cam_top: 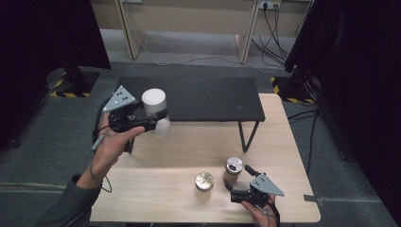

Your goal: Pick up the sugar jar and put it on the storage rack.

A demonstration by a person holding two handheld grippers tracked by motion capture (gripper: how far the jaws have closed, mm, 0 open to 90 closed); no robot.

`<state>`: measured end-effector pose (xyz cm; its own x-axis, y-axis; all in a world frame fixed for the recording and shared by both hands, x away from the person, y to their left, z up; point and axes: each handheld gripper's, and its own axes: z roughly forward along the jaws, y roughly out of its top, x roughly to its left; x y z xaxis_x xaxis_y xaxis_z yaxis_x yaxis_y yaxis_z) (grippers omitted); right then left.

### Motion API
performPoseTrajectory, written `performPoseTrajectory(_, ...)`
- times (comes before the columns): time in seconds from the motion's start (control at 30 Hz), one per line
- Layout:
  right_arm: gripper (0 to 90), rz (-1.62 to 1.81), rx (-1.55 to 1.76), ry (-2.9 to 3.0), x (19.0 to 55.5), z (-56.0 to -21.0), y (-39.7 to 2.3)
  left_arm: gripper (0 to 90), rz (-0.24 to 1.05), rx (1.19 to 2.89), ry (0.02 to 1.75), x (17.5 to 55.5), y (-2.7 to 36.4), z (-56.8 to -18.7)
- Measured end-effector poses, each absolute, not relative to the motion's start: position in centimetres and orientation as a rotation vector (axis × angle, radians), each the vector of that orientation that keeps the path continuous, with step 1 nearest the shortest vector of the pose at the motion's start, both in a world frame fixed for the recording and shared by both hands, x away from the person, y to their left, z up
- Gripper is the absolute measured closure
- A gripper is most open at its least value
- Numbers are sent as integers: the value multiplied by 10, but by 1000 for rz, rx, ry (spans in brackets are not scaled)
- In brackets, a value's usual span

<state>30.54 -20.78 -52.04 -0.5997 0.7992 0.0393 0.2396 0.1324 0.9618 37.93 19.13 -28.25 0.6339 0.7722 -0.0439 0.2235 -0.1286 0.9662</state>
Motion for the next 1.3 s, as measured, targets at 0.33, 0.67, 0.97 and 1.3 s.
performPoseTrajectory(0.33, 36, 1484, 996, 1923, 305, -520, -208, 349, 612, 1666, 889, 401, 194, -276)
performPoseTrajectory(0.67, 37, 1487, 996, 1921, 305, -520, -208, 349, 676, 1641, 959, 425, 195, -272)
performPoseTrajectory(0.97, 37, 1487, 995, 1921, 305, -520, -208, 349, 731, 1618, 1006, 443, 197, -273)
performPoseTrajectory(1.3, 37, 1487, 995, 1922, 305, -520, -208, 349, 755, 1601, 1031, 454, 197, -278)
